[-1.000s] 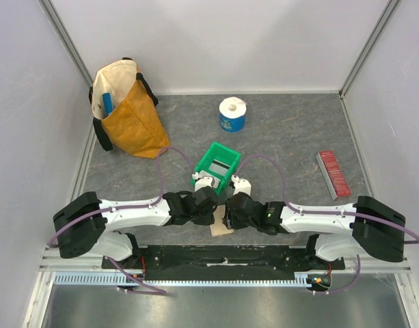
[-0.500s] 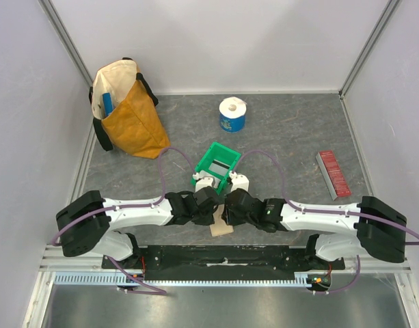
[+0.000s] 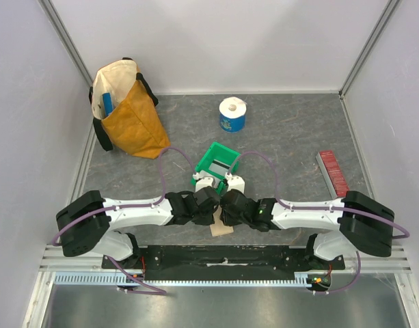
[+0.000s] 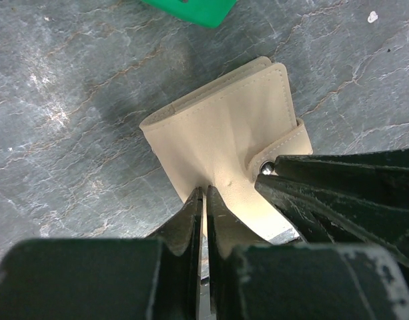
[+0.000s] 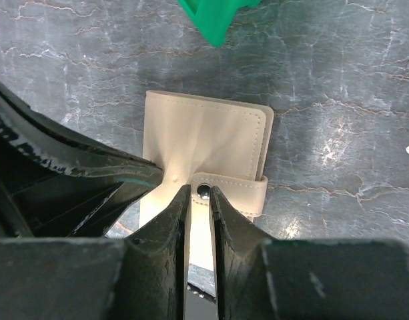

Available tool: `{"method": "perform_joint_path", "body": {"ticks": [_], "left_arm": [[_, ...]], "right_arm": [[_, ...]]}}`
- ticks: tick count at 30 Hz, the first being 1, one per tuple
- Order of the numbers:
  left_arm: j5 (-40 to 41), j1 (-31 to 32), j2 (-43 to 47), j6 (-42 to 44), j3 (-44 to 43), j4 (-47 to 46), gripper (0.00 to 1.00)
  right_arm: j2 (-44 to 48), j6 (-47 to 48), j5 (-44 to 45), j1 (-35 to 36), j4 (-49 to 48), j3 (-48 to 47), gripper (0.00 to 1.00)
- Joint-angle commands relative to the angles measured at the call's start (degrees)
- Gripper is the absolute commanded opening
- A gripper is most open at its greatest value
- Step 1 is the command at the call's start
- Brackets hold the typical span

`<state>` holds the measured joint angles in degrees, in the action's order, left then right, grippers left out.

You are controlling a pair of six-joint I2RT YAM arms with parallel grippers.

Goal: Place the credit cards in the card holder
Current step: Close the card holder at the center of the board.

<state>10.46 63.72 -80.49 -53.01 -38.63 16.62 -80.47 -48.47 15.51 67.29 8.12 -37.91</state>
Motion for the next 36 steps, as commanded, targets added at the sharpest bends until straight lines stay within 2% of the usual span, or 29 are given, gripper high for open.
{"method": "perform_joint_path", "body": {"ticks": [1, 3, 6, 22, 32, 36], "left_arm": [[0.9, 0.2, -0.2, -1.0, -0.5, -0.5, 0.08], [0.9, 0.2, 0.1, -0.9, -0.5, -0.4, 0.08], [1.3, 0.2, 0.6, -1.2, 0.0, -0.2, 0.08], [4.9, 0.2, 5.4, -3.1, 1.6, 2.0, 0.08], [8.3, 0.2, 10.9, -5.4, 4.6, 4.9, 0.10], [9.1, 0.2, 11.4, -6.2, 5.1, 5.5, 0.14]], "right_arm": [[-2.8, -0.8, 1.2, 0.2, 0.7, -0.8, 0.22], [-4.2, -0.6, 2.7, 0.5, 5.4, -2.3, 0.18], [-5.4, -0.2, 5.1, 0.8, 10.6, -3.4, 0.17], [-18.5, -1.4, 2.0, 1.0, 14.5, -2.3, 0.13], [-15.0, -1.3, 0.7, 1.6, 17.3, -0.3, 0.13], [-14.1, -1.0, 0.8, 2.1, 17.6, -1.4, 0.13]]}}
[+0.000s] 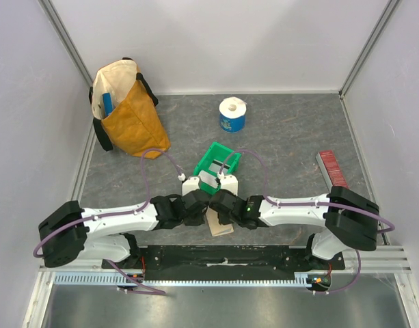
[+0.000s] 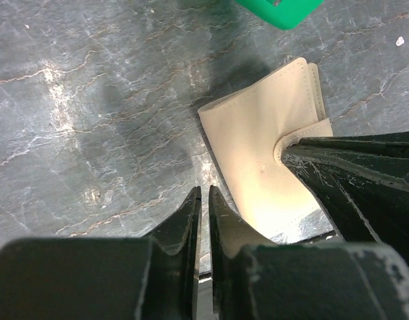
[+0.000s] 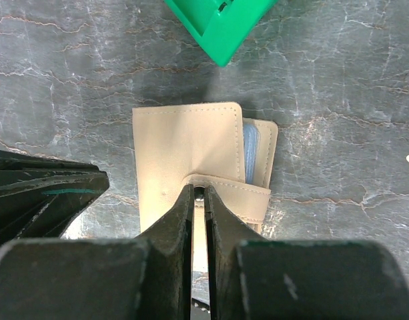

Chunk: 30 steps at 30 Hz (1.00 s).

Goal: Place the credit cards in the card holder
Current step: Close the card holder at the center of the board, then reset both arms

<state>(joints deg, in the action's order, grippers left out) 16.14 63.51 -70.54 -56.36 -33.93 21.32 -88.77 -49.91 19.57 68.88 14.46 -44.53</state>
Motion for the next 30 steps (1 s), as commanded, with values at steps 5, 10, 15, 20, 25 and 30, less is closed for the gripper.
{"method": "perform_joint_path", "body": {"ticks": [5, 10, 15, 20, 25, 30], "left_arm": [[5.3, 0.3, 1.5, -4.7, -0.3, 3.8, 0.32], [8.8, 0.1, 2.5, -7.5, -1.3, 10.0, 0.59], [12.0, -1.2, 6.4, -13.2, -1.1, 16.7, 0.85], [12.2, -5.5, 11.7, -11.9, 0.2, 19.2, 0.87], [11.5, -13.3, 19.2, -7.1, 2.5, 18.7, 0.88], [7.6, -23.5, 26.1, -0.7, 4.7, 14.9, 0.89]], "right_arm": [[-1.2, 0.7, -2.0, 1.6, 10.8, 3.0, 0.15], [8.1, 1.0, 1.8, 1.6, 13.8, 1.4, 0.32], [15.7, 3.3, 9.4, -0.9, 21.5, -0.4, 0.67], [26.3, 5.2, 15.4, -5.1, 21.8, -0.4, 0.83], [32.7, 6.3, 16.8, -12.3, 20.9, 0.4, 0.96], [34.2, 11.1, 10.9, -26.7, 19.4, 2.7, 0.98]]}}
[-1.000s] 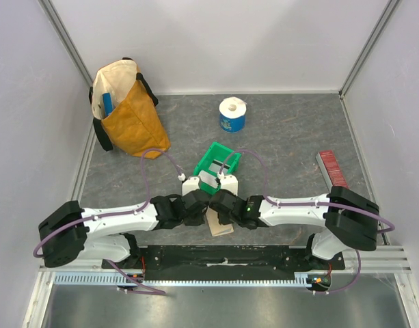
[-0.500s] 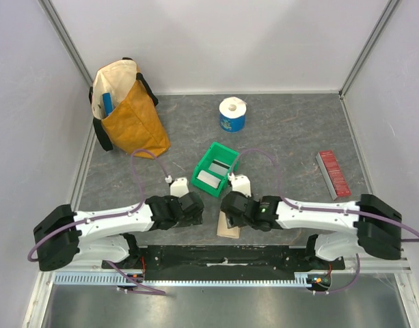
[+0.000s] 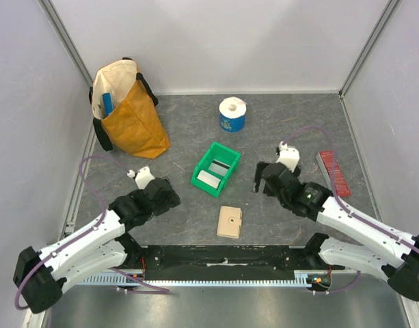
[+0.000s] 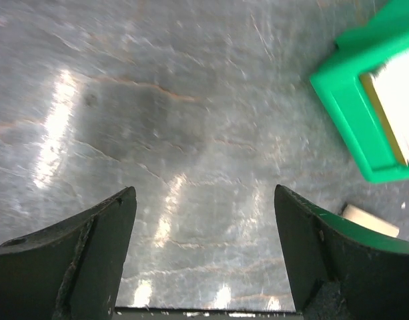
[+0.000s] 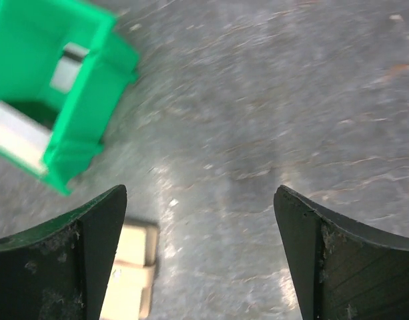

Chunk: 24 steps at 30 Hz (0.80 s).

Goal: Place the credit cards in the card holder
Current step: Reset both arms

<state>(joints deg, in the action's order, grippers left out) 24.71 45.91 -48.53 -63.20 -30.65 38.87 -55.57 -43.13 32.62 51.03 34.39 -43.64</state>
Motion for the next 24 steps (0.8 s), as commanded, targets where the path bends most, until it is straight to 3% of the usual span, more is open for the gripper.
{"method": "perform_joint_path", "body": {"ticks": [1, 5, 9, 16, 19, 24], "left_arm": [[-0.9, -6.6, 4.8, 7.6, 1.4, -3.4, 0.89], [1.0, -7.1, 5.6, 9.4, -0.2, -3.6, 0.90], [2.2, -7.1, 4.4, 8.4, -0.8, -3.1, 0.90], [4.7, -7.1, 1.6, 5.8, -1.2, -2.9, 0.91], [5.3, -7.1, 0.9, 6.2, -1.5, -3.0, 0.91], [7.1, -7.1, 0.7, 6.2, -1.5, -3.3, 0.91]], "right_arm": [[1.6, 5.3, -3.6, -12.1, -0.8, 2.2, 0.98], [6.0, 9.1, -7.4, -24.8, -6.3, 6.3, 0.98], [5.7, 11.2, -5.8, -31.2, -11.1, 8.8, 0.98], [3.1, 13.2, 14.7, -31.2, -16.9, 11.2, 0.98], [1.8, 16.9, 19.0, -31.2, -21.6, 13.0, 0.98], [0.6, 18.3, 17.4, -31.2, -27.8, 15.3, 0.98]]}}
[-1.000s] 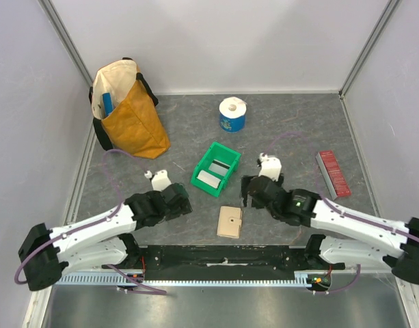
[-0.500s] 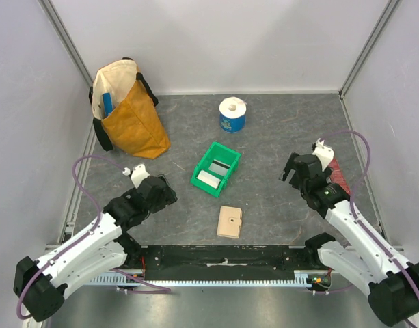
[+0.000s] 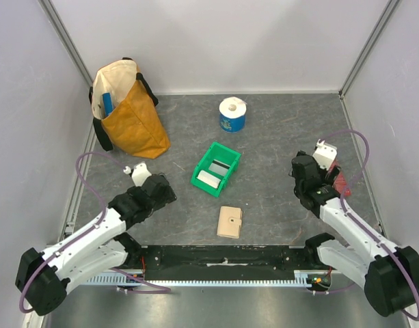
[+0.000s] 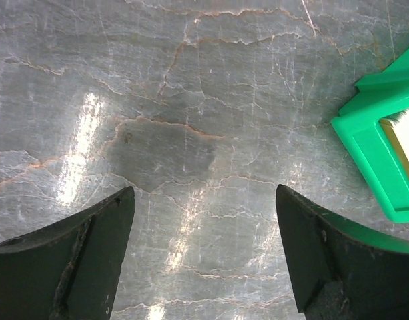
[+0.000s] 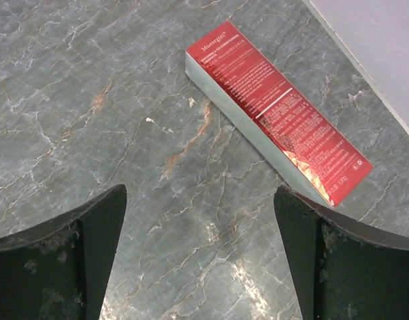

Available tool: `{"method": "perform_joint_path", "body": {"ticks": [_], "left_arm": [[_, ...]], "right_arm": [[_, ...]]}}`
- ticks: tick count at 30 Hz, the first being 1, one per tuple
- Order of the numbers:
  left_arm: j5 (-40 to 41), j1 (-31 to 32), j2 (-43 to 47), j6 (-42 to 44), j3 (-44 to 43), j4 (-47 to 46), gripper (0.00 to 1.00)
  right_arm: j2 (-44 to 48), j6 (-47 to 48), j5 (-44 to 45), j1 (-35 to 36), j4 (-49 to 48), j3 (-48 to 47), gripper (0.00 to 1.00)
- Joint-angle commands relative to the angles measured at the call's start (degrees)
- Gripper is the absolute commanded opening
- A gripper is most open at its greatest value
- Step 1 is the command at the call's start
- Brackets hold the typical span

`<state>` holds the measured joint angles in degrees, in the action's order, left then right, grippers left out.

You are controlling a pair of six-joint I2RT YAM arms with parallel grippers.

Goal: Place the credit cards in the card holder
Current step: Reset both arms

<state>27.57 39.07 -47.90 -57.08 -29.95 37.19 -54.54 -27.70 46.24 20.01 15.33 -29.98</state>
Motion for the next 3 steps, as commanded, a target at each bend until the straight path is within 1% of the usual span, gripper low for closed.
{"method": "perform_joint_path", "body": {"ticks": [1, 2, 3], "left_arm": [[4.8, -0.3, 0.3, 0.1, -2.0, -1.9, 0.91], [5.4, -0.2, 0.3, 0.1, -2.0, -1.9, 0.91], [6.3, -0.1, 0.6, 0.2, -2.0, -1.9, 0.91]], "right_arm": [[-0.5, 3.2, 3.2, -0.2, -10.8, 2.6, 0.98], [-0.5, 4.3, 2.6, -0.2, -12.8, 3.9, 0.98], [-0.6, 5.7, 1.7, -0.2, -16.9, 5.3, 0.98]]}}
